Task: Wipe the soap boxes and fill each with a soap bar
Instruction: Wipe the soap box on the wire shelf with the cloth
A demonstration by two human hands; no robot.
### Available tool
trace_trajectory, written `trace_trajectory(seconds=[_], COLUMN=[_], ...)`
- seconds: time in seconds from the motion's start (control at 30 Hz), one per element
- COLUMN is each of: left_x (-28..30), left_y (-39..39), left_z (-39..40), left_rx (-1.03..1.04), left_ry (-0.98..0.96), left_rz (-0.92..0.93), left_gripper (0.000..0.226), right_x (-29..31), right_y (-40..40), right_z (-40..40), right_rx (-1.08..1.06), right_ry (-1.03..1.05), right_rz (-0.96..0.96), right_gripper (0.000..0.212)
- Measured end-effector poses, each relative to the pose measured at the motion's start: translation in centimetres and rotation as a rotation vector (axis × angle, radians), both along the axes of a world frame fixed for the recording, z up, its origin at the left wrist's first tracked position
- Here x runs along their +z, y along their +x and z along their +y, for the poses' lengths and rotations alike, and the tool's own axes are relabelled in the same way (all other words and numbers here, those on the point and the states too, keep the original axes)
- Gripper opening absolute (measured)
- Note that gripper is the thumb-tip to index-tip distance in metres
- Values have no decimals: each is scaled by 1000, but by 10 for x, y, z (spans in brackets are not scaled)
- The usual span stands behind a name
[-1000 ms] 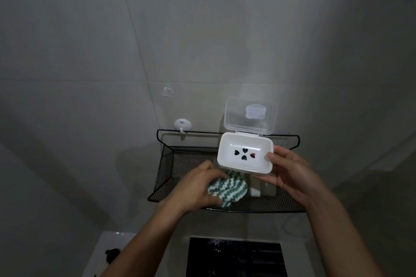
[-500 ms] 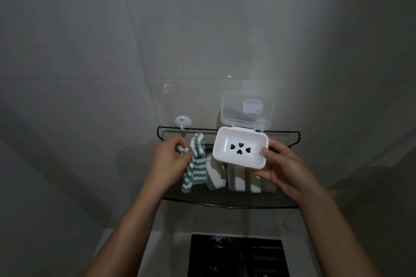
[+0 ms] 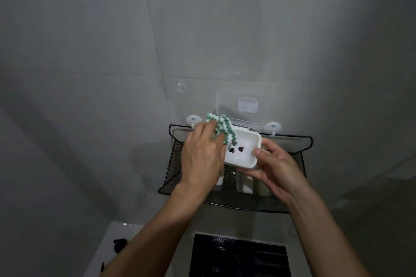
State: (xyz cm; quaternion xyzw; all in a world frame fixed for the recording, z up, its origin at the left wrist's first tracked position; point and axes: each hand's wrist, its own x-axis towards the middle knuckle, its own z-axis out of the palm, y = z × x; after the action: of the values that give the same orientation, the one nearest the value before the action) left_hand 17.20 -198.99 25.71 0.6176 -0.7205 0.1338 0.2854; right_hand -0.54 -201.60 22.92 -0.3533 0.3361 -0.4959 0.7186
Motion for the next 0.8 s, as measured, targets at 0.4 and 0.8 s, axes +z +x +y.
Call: trace_trajectory(seconds=[0.4, 0.8], left_x=[15, 24], left_y=[-25, -35], left_z=[-5, -11], left_rx=[-38, -94], left_ry=[139, 273], left_rz=[331, 628], left_gripper=[21, 25], right_x=[-3, -4], right_y=[6, 10], right_z=[4, 6], right_rx=[45, 54], right_ry=[7, 49], right_rz=[-29, -194], right_gripper=[57, 40])
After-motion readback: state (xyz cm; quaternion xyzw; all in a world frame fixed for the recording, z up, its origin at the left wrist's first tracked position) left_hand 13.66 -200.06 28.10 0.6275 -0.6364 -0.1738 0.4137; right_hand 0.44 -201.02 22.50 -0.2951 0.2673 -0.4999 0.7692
